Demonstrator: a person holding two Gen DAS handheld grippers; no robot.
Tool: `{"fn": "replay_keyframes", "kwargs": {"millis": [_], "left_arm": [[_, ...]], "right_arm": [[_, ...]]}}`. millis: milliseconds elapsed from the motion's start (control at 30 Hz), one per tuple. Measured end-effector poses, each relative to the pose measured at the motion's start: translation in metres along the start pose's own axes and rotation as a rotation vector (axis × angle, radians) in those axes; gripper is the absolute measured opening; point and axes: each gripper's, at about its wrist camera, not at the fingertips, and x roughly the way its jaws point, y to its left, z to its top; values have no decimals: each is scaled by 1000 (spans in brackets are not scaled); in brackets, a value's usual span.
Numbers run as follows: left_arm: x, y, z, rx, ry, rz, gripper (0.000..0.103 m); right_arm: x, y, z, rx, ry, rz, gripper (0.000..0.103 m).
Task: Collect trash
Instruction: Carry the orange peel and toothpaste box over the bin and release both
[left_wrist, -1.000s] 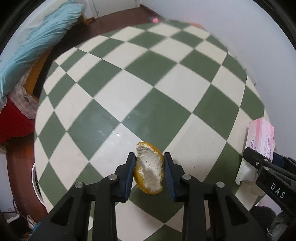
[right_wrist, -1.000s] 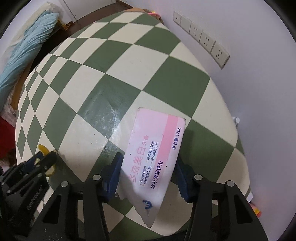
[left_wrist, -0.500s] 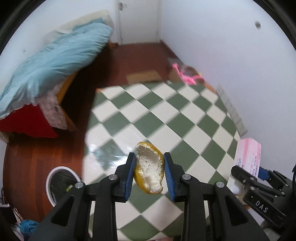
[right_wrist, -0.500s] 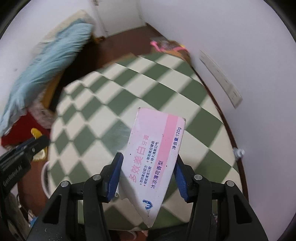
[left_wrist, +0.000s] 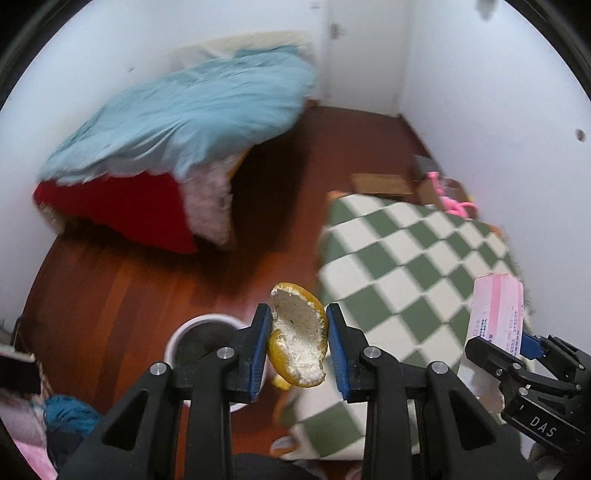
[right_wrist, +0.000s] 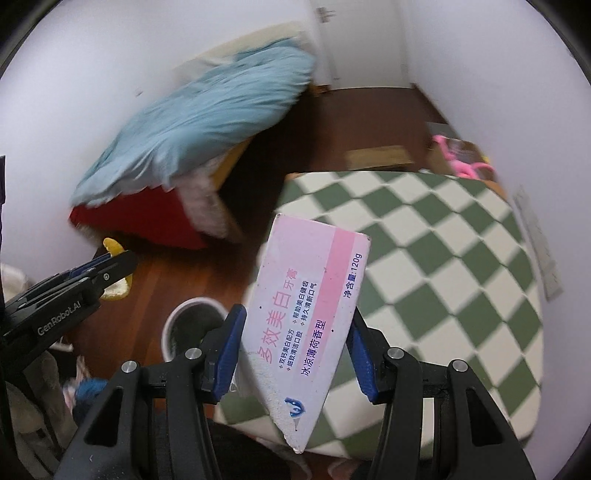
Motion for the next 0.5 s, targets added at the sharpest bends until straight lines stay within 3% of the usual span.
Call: {"fn": "replay_keyframes", "kwargs": {"millis": [133,233,500], "left_arm": [[29,54,-13,-71,76,27,27],[68,100,-25,-143,177,19,27],[175,188,-64,-342,423,-57,27]], "right_arm": [[44,54,-2,-69,68,62,55],[88,90,-9,-105,146,104,55],[233,155,-35,-192,391,150,55]]}}
